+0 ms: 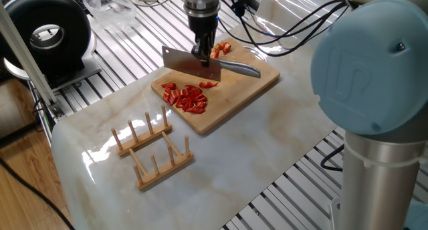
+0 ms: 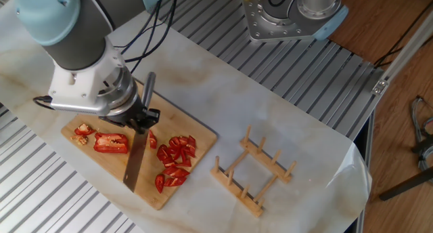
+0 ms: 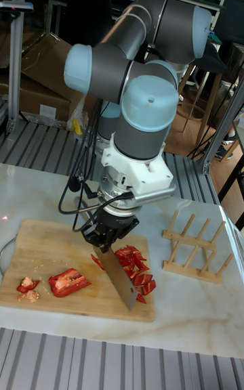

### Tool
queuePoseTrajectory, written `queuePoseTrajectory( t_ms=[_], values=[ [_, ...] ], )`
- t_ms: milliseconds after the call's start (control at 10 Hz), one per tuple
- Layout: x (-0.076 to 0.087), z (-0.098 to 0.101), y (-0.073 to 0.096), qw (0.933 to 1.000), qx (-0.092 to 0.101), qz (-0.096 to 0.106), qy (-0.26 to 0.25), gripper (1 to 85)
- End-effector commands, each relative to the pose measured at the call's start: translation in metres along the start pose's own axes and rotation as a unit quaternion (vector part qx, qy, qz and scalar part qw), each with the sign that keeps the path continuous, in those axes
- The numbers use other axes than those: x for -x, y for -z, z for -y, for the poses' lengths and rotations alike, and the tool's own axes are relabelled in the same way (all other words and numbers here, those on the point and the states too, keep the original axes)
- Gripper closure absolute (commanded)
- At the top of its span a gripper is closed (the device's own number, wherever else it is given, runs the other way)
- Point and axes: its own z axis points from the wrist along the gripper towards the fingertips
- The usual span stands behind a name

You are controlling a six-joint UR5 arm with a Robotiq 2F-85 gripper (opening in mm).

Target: Chop the chili peppers

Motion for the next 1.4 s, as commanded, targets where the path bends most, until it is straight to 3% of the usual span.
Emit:
queuePoseTrajectory(
  t_ms=[0,400,1300],
  values=[
    [-0.001,0.005,0.002,0.9997,-0.016,-0.005,-0.018,84.3],
    [0.000,0.012,-0.004,0.9998,-0.017,0.004,-0.007,84.3],
    [0.008,-0.013,-0.013,0.9982,0.037,0.023,-0.040,84.3]
  ],
)
